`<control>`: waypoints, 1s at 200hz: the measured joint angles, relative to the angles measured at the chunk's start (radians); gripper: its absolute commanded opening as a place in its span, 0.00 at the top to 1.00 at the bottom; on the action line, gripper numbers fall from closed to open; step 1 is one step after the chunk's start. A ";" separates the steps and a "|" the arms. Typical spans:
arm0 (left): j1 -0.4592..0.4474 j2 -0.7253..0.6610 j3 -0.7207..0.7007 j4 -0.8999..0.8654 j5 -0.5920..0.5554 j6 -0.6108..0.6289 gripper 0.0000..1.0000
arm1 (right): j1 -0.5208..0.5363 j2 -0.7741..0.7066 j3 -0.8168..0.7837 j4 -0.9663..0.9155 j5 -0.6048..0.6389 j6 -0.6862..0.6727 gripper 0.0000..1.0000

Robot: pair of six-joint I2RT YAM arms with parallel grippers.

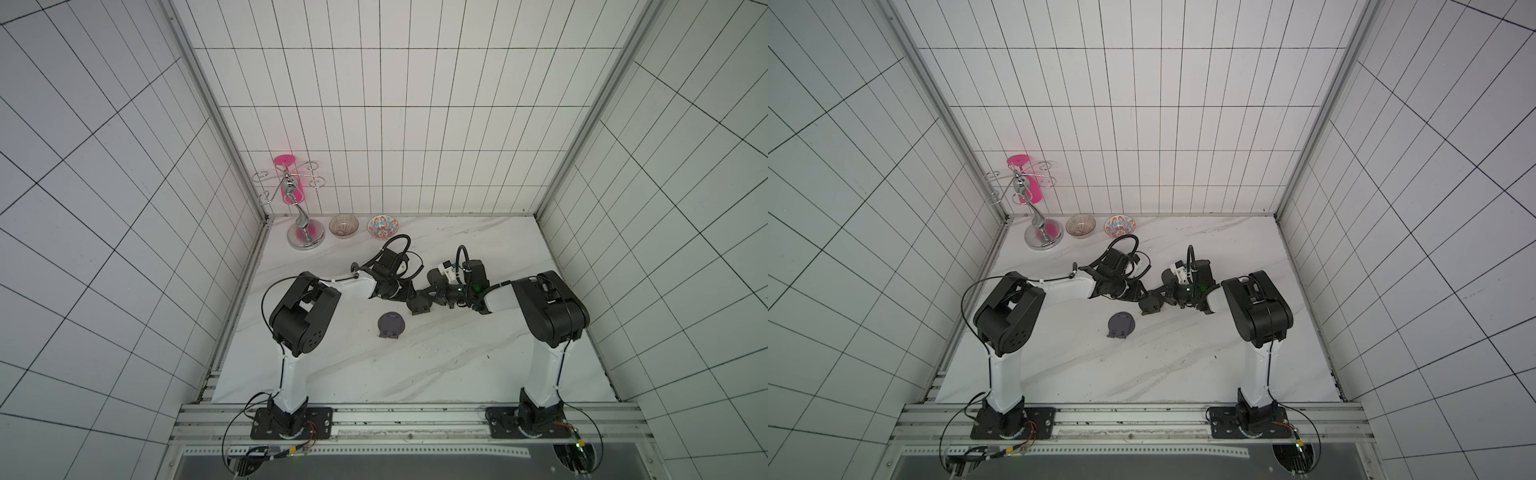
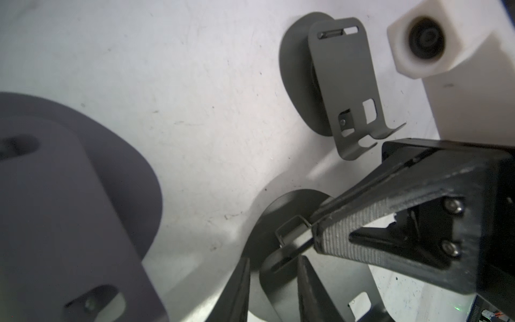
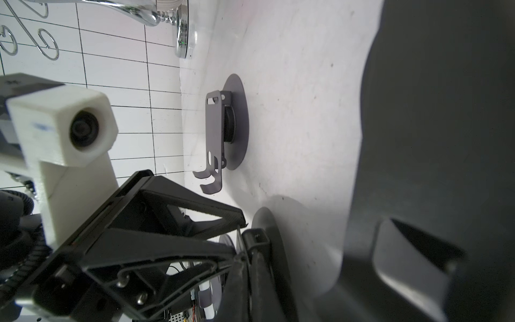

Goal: Open the phone stand
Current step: Pick up the phone stand at the center of the board.

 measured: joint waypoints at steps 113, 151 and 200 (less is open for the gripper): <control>0.256 -0.450 -0.117 -0.045 0.270 -0.065 0.49 | -0.023 -0.206 0.000 0.111 -0.101 0.224 1.00; 0.242 -0.570 -0.212 -0.025 0.412 -0.117 0.48 | -0.031 -0.431 0.066 0.035 -0.140 0.234 1.00; 0.236 -0.702 -0.263 0.083 0.521 -0.209 0.43 | -0.028 -0.615 0.125 -0.082 -0.155 0.230 1.00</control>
